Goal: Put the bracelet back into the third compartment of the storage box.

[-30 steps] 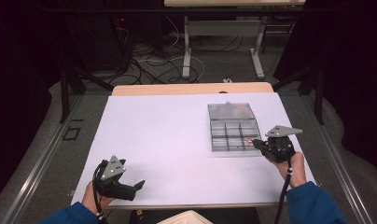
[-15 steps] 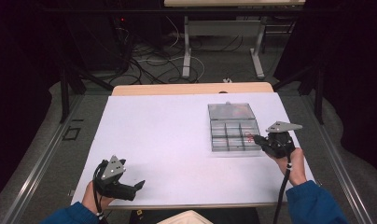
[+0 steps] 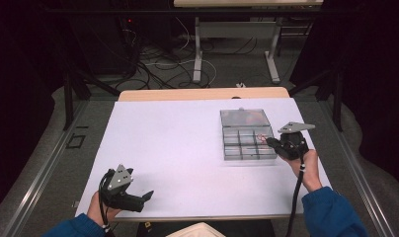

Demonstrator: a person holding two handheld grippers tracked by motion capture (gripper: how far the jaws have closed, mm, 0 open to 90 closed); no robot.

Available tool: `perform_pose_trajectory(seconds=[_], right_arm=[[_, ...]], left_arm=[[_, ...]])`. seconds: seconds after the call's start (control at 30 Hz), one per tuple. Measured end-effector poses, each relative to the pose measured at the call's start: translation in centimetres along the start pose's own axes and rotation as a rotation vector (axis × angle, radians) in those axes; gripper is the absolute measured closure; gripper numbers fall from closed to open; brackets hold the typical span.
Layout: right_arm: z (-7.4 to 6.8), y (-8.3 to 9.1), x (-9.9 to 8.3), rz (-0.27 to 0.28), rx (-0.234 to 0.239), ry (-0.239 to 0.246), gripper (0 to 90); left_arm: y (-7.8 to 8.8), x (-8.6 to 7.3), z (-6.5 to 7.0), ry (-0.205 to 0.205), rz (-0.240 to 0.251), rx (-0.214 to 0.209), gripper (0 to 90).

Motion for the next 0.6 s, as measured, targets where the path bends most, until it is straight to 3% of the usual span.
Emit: perform_pose_trajectory(seconds=[0.6], right_arm=[[0.9, -2.2, 1.1, -0.022, -0.007, -0.023, 87.0]], left_arm=[[-0.1, 0.1, 0.1, -0.003, 0.007, -0.001, 0.2]])
Point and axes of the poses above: each handheld gripper's, and its own axes: y roughly backward along the jaws, x roughly out of its top, z roughly to its right, the point moved 2 cm from there along -y, roughly forward along the jaws, and after that the axes turned 1 degree about -x, right-handed, at the moved point
